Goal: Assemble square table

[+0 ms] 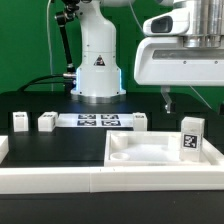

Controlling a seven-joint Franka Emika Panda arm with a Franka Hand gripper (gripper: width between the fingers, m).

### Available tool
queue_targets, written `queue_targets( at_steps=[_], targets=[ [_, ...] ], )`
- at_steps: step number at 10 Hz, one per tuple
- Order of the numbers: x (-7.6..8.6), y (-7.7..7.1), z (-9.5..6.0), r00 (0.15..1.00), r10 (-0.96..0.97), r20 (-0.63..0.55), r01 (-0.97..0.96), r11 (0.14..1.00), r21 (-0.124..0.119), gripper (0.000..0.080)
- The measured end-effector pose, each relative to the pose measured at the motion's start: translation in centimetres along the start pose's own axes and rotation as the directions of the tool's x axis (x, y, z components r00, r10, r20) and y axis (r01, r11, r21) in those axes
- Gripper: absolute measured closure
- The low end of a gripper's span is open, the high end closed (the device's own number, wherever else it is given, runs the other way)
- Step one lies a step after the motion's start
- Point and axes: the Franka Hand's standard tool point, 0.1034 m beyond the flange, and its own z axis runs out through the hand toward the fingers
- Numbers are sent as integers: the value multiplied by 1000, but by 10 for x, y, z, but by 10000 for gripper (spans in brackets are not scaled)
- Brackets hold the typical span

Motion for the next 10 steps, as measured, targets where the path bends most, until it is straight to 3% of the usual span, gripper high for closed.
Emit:
queue_targets(
  at_steps=[2, 7, 10],
  targets=[
    [-7, 7, 1, 990, -140, 16, 140, 990, -3, 151],
    [-16, 11, 3, 989, -150, 3, 150, 989, 0, 151],
    [-62, 47, 13, 988, -157, 11, 156, 988, 7, 151]
  ],
)
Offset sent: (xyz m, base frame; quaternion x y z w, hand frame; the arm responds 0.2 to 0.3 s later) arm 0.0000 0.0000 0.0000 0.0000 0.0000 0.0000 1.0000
